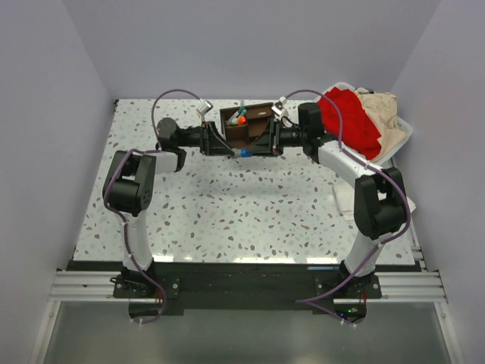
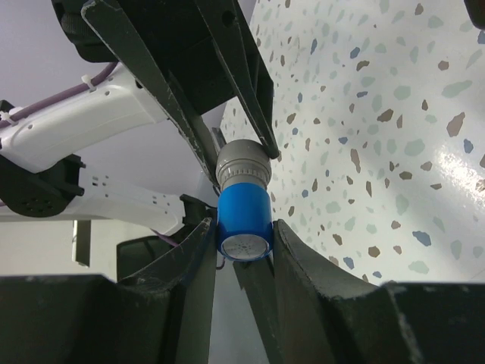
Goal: Sort the stationery into containers
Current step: Place the stationery in the storage box.
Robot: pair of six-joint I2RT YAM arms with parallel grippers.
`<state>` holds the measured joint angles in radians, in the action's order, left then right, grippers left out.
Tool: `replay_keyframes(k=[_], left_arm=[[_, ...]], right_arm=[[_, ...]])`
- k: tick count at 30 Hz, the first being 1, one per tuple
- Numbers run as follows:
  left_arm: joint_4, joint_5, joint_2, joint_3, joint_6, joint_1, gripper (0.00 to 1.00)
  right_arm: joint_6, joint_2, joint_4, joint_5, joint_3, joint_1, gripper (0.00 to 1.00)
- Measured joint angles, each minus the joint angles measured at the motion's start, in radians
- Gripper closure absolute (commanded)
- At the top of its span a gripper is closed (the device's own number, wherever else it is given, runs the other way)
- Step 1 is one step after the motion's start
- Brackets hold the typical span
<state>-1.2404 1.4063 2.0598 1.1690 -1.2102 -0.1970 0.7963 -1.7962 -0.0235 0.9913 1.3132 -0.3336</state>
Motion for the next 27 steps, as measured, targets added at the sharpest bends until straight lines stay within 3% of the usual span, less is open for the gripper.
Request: replay_keyframes(k=[1,2,3,4,8,10,15,19,21,23,25,27], left_arm=[[0.0,0.0,0.0,0.0,0.0,0.0,0.53],[0.0,-0.001,0.0,0.0,0.002,0.002,0.23],[0.0,-0.001,-0.001,0.0,0.006,0.002,0.03],[0.001,-0.002,-0.003,0.0,0.016,0.003,0.0],[0.04,-0.001,-0.016,-0.011,0.045,0.047,0.0],[0.061,0.0,-0.038,-0.036,0.059,0.087,0.0],[0.107,0.0,-0.108,-0.098,0.116,0.168,0.0],[0.234,-0.002,-0.16,-0.107,0.241,0.184,0.0],[0.376,-0.012,-0.186,-0.093,0.377,0.194,0.0],[0.664,-0.063,-0.198,-0.024,0.587,0.204,0.0],[0.995,-0.19,-0.19,0.119,0.867,0.208,0.0],[1.168,-0.296,-0.208,0.185,1.044,0.21,0.0]], right_arm=[[-0.015,0.0,0.011,0.001,0.009,0.0,0.9],[-0.031,0.0,0.026,0.0,0.018,0.0,0.91],[-0.054,-0.002,0.058,0.0,0.037,0.0,0.91],[-0.084,-0.005,0.09,0.005,0.063,0.003,0.92],[-0.312,-0.038,0.323,0.021,0.282,0.023,0.94],[-0.477,-0.077,0.485,0.004,0.467,0.039,0.94],[-0.834,-0.177,0.798,-0.119,0.847,0.057,0.96],[-1.078,-0.287,1.03,-0.256,1.092,0.043,1.0],[-1.18,-0.327,1.11,-0.329,1.149,0.033,1.0],[-1.267,-0.34,1.17,-0.391,1.15,0.023,1.0],[-1.365,-0.344,1.215,-0.467,1.132,0.008,1.0],[-1.457,-0.344,1.25,-0.537,1.115,-0.008,1.0]])
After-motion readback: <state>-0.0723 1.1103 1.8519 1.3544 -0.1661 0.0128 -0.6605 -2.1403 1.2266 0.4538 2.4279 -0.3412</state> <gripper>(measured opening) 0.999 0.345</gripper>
